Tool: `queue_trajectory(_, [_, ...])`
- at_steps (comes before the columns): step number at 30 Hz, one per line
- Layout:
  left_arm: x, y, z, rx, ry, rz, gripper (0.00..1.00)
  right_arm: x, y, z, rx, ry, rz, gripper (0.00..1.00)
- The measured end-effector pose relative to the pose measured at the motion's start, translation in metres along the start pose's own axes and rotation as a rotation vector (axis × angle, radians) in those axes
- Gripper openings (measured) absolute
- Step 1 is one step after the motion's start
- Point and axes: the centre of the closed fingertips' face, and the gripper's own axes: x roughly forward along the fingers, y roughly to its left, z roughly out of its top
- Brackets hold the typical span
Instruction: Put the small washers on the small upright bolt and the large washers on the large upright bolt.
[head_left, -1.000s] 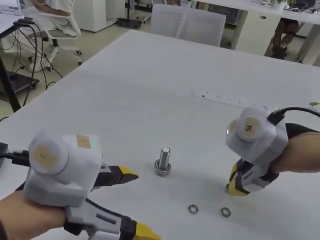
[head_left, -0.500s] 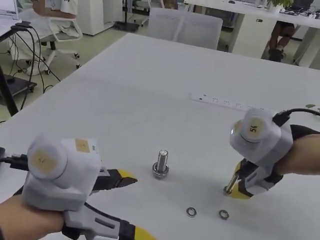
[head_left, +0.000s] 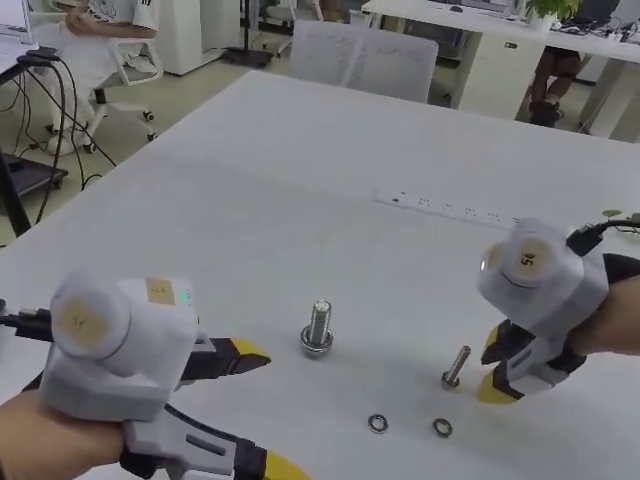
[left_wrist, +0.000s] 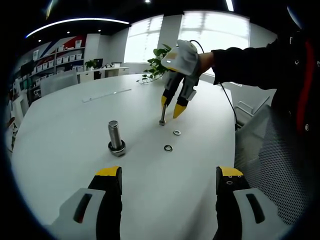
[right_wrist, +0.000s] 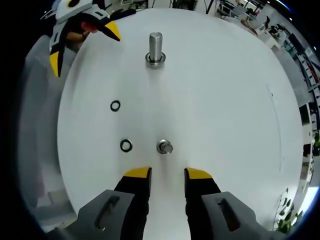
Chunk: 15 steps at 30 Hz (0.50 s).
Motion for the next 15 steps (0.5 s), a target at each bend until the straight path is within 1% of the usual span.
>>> queue_trajectory(6, [0.0,0.0,0.001,0.003,-0.001,0.002,0.76,-0.003,0.005,-0.008,0.017,0.001,-0.003,0.28])
queue_trajectory(15, [-0.001,-0.002,0.004,0.015,-0.005,0.0,0.76,-0.008,0.023,-0.013,0.028,-0.005,0.004,0.29])
